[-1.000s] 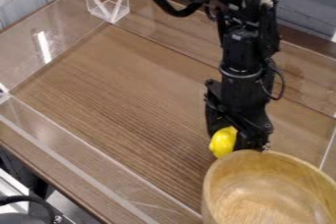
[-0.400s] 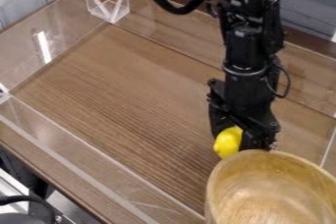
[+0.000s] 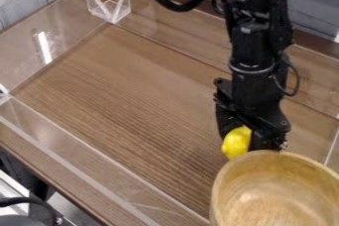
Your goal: Put the lemon in the brown bowl
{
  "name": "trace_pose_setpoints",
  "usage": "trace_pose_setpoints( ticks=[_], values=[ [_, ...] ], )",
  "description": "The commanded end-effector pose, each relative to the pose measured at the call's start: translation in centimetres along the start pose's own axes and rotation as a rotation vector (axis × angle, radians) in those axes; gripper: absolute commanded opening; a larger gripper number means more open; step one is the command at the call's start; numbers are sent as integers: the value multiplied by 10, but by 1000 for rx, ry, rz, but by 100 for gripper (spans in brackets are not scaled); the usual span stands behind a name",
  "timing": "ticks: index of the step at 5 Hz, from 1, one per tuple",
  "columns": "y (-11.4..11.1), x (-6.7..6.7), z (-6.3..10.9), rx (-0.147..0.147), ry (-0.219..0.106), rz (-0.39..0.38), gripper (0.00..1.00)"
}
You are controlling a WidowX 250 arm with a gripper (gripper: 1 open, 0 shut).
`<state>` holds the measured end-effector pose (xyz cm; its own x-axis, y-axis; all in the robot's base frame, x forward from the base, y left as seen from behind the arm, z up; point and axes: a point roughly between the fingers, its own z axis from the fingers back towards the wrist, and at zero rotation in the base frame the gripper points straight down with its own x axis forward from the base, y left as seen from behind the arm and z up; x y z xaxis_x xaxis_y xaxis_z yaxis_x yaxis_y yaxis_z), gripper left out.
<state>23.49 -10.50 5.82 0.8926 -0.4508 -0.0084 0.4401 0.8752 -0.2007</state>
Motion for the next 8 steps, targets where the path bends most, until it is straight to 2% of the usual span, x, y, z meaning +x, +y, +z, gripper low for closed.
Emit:
trace_pose_setpoints(
  ticks=[1, 5, 6, 8],
  values=[
    [-13, 3, 14, -5, -48, -14, 0],
    [-25, -1, 18, -31, -58, 0, 0],
    [-27, -3, 19, -37, -57, 6, 100],
    [-28, -5, 27, -33, -56, -3, 100]
  ],
)
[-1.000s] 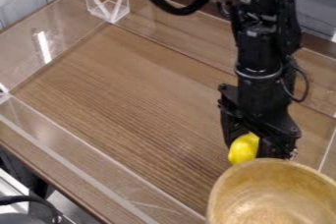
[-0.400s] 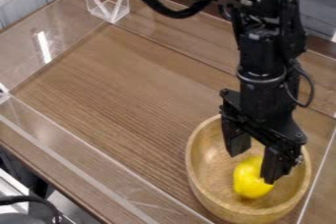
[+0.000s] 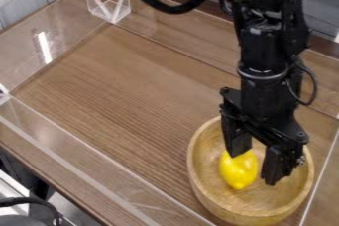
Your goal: Put the lemon in the brown bowl
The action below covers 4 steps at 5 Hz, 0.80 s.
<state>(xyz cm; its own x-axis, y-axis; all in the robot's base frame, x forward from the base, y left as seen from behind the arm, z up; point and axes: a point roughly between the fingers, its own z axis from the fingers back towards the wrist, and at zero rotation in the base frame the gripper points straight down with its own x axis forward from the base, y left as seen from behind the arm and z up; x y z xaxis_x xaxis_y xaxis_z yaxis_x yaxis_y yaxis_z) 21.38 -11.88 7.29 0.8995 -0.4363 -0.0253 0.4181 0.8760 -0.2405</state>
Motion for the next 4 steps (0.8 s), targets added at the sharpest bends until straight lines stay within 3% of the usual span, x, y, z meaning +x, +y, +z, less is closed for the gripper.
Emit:
trace_pose_setpoints(
  ticks=[1, 4],
  values=[
    [-5, 7, 20, 8, -66, -29, 100],
    [-5, 6, 25, 14, -62, -53, 100]
  ],
)
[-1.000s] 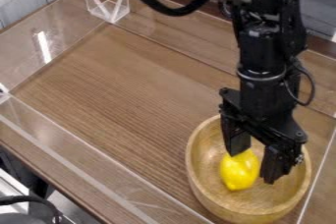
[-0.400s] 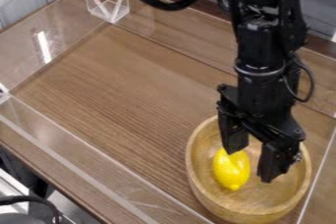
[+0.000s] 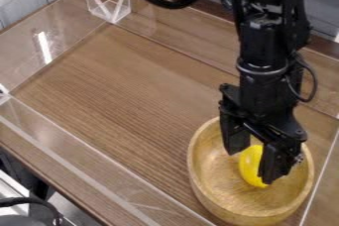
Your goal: Put the lemon in the brown bowl
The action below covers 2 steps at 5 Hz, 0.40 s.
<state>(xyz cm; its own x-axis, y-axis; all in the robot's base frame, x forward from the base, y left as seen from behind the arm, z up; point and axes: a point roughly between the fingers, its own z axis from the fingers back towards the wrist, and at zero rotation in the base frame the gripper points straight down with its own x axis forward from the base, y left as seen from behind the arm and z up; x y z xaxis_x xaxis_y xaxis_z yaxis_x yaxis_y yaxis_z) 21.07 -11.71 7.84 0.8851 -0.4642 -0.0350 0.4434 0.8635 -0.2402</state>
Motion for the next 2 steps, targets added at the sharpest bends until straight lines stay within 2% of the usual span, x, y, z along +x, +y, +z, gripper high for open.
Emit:
trace_pose_setpoints(
  ticks=[1, 2],
  values=[
    [-4, 10, 21, 17, -79, -35, 100],
    [-2, 9, 28, 23, -84, -33, 100]
  ],
)
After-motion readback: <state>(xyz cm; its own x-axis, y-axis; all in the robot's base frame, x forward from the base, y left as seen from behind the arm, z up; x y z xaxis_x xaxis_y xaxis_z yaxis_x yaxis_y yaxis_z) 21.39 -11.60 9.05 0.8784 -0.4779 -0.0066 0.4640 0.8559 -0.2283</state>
